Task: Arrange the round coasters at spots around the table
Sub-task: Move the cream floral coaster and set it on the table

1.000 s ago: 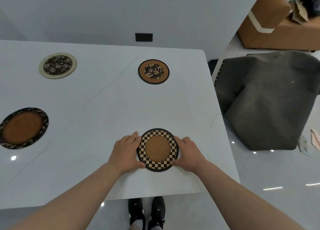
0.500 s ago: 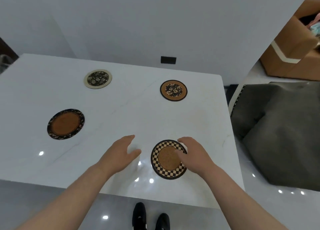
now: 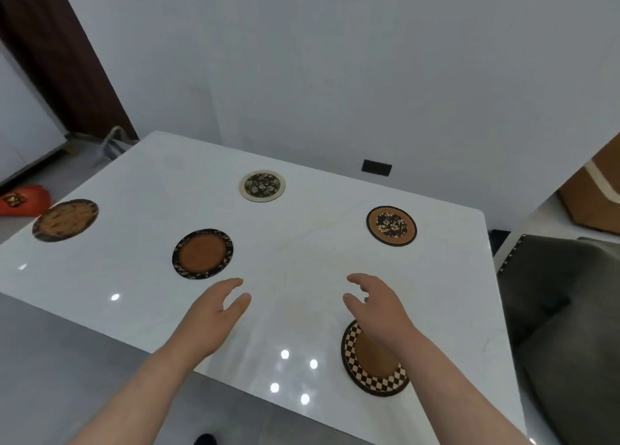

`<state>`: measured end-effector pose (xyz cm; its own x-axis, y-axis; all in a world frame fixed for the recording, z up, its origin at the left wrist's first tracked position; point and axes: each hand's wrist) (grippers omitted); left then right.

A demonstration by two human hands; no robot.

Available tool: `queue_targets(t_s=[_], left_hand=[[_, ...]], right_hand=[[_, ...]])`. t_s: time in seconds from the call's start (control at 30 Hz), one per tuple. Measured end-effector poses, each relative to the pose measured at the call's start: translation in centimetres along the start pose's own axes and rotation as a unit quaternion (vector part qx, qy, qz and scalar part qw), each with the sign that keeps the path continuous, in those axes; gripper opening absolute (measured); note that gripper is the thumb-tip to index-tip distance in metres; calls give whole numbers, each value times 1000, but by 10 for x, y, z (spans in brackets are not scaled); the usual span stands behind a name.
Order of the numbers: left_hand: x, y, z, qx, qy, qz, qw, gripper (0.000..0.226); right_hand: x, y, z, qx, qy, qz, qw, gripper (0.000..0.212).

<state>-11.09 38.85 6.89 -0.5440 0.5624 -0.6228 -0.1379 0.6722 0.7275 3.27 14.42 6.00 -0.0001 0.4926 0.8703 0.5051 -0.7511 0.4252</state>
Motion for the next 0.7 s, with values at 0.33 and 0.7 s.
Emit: queue_targets(t_s=[0.33,0.7], left_hand=[[87,94,70,8,-16,-12,1000,35],[164,177,166,39,-30,13,999,39]], right_hand=[[65,-102,53,-44,-21,32,998,40],[120,-207,101,-84,-87,102,987,40]])
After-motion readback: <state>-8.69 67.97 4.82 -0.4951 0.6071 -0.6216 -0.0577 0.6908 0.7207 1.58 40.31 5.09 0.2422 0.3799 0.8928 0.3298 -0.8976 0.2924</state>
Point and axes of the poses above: each hand's wrist, its own z-axis towards the middle knuckle, its own y-axis out of the back of the hand, x = y × z, and after that the axes turned 15 degrees about z, right-handed
